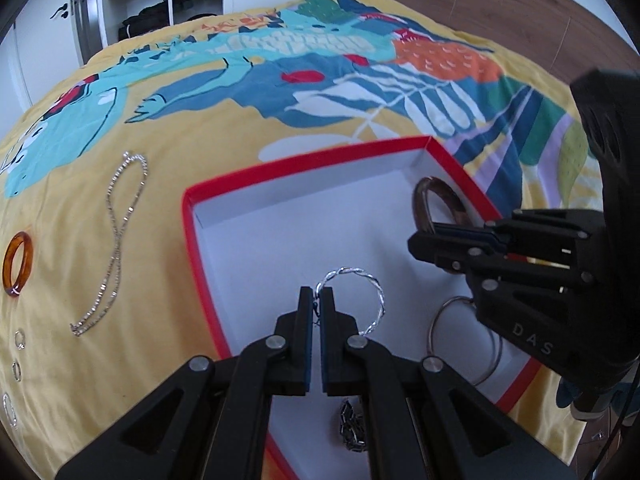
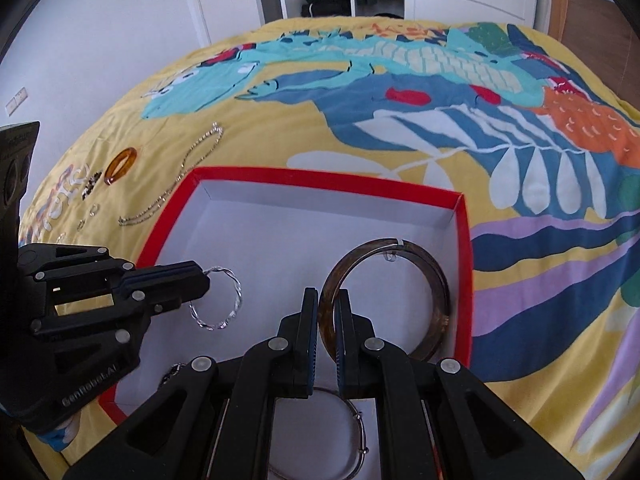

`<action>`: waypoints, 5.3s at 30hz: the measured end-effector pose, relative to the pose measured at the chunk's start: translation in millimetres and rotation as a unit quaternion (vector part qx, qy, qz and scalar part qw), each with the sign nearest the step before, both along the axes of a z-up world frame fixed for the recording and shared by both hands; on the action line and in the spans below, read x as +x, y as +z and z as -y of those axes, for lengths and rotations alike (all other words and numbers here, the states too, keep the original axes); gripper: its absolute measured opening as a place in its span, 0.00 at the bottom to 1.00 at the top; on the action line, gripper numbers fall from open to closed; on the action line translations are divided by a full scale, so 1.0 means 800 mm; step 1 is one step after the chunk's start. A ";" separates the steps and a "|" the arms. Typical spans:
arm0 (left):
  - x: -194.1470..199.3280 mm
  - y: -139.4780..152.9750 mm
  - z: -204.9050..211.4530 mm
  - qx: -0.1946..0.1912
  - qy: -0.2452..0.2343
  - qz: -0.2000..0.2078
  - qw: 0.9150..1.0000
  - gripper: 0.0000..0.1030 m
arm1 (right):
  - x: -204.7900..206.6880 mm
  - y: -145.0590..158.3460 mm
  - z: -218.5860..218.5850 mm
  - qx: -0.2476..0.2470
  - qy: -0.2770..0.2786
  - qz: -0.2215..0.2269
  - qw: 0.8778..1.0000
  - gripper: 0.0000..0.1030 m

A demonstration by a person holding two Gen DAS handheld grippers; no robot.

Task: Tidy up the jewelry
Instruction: 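Carry hoop and dark bangle into the red box and open both tools, then withdraw both tools from the box back over the bedspread, then grasp the second twisted silver hoop with the left tool while the right tool grasps a small silver ring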

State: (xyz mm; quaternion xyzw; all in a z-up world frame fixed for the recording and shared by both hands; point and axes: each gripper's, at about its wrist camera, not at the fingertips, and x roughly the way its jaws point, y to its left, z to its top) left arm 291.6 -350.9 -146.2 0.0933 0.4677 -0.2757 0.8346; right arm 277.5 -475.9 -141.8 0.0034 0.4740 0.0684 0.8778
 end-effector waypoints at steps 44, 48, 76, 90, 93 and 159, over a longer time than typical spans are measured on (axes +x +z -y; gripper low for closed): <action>-0.026 0.049 -0.031 0.006 0.009 0.017 1.000 0.07 | -0.066 0.058 0.031 0.031 -0.065 0.011 0.997 0.38; -0.046 0.078 -0.057 -0.006 0.015 0.029 0.999 0.07 | -0.103 0.071 0.033 0.039 -0.090 0.019 0.995 0.41; -0.218 0.227 -0.284 -0.026 0.120 0.165 0.979 0.36 | -0.287 0.194 -0.106 0.102 -0.106 0.122 0.982 0.51; -0.224 0.207 -0.392 -0.029 0.166 0.148 0.974 0.36 | -0.291 0.209 -0.174 0.088 -0.081 0.127 0.985 0.51; -0.211 0.193 -0.426 -0.034 0.184 0.124 0.975 0.36 | -0.282 0.206 -0.186 0.089 -0.072 0.125 0.985 0.51; -0.008 -0.033 -0.498 -0.075 0.299 0.020 0.951 0.36 | 0.070 -0.054 -0.443 0.067 0.163 0.021 0.984 0.32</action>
